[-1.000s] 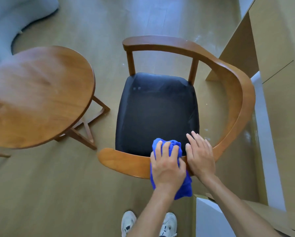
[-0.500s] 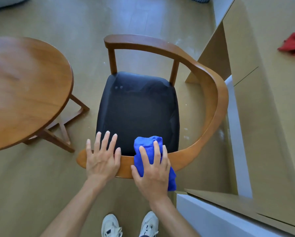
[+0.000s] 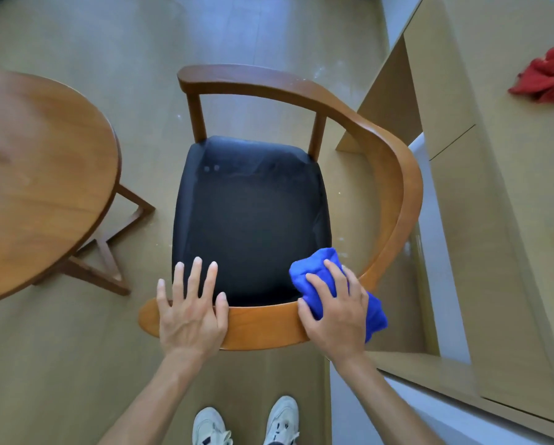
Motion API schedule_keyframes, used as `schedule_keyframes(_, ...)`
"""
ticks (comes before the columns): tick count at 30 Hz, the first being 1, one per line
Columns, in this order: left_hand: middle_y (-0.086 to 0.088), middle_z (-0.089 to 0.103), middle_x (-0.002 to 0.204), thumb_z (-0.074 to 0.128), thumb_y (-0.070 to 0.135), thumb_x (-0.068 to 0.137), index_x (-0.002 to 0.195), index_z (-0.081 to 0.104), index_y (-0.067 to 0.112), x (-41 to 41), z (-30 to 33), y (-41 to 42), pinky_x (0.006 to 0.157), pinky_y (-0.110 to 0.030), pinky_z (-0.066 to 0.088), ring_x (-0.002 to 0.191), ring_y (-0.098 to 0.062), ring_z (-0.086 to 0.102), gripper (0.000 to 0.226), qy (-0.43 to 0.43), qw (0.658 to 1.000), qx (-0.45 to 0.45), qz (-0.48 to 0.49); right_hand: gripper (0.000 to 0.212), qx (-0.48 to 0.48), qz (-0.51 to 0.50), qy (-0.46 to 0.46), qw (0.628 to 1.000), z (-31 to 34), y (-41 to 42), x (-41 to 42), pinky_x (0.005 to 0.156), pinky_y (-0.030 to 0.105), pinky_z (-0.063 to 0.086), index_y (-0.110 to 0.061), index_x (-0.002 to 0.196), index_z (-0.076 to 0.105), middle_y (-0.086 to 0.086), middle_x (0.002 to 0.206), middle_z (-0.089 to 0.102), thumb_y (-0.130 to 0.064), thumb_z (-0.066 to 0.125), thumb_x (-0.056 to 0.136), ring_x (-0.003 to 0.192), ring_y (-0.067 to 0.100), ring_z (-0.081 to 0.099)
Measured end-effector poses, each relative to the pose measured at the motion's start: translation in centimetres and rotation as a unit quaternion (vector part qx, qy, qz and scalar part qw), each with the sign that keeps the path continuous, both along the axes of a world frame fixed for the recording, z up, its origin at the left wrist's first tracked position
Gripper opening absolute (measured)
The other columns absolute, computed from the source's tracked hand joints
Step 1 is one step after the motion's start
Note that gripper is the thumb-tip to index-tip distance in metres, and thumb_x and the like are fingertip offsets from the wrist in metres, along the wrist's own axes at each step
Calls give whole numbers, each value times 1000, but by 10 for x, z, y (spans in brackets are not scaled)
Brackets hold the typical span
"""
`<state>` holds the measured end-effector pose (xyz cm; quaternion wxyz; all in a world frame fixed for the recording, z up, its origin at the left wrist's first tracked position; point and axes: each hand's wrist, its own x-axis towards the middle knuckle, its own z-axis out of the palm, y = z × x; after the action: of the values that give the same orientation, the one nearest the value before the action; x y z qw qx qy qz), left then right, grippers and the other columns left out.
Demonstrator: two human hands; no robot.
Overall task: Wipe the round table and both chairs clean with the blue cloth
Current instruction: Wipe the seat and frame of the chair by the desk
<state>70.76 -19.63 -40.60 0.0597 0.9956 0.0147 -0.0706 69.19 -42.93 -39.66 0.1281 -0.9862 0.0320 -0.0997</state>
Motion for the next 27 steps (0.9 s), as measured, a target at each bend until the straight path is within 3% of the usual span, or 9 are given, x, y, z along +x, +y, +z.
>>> schedule_keyframes(4, -12, 44, 148, 30, 39, 91, 141, 49, 18, -3, -1, 12, 111, -57, 20, 139, -36, 35, 58, -12, 1000, -2, 2, 40, 11, 52, -2, 999, -3, 63, -17, 98, 45, 35, -29, 112, 65, 4, 139, 51, -53, 61, 80, 127, 33, 44)
schedule_keyframes(10, -13, 43, 148, 26, 39, 93, 139, 51, 17, -6, -17, 19, 110, -58, 20, 138, -37, 34, 57, -75, 997, -10, -6, 30, -39, 163, -23, 986, 2, 34, -6, 87, 43, 49, -30, 113, 65, 6, 131, 57, -41, 63, 85, 114, 33, 55)
schedule_keyframes(17, -7, 39, 152, 29, 38, 94, 139, 50, 21, -4, -29, 16, 108, -55, 26, 138, -34, 37, 53, -163, 987, -5, -4, 27, -93, 56, -37, 993, 1, -55, 31, 84, 46, 51, -23, 108, 72, 11, 125, 62, -28, 62, 83, 108, 36, 60)
schedule_keyframes(20, -4, 41, 151, 33, 36, 93, 139, 51, 22, -5, -31, 12, 105, -54, 31, 135, -32, 42, 52, -192, 981, 12, 0, 37, -163, 55, -52, 984, 4, -105, 62, 82, 49, 50, -21, 110, 71, 12, 127, 62, -16, 75, 74, 110, 38, 60)
schedule_keyframes(24, -6, 42, 150, 29, 35, 93, 138, 51, 22, 1, -30, 6, 104, -56, 32, 133, -33, 44, 53, -180, 983, 23, 7, 43, -172, 39, -84, 981, 20, -140, 133, 88, 51, 46, -20, 118, 65, 12, 134, 56, -18, 77, 76, 119, 37, 53)
schedule_keyframes(27, -11, 42, 149, 27, 31, 86, 137, 53, 20, 13, -10, -1, 105, -62, 25, 136, -37, 37, 58, -98, 995, 14, 26, 38, -117, 6, -98, 988, 39, -150, 175, 85, 50, 47, -19, 120, 62, 13, 136, 51, -28, 67, 84, 120, 36, 49)
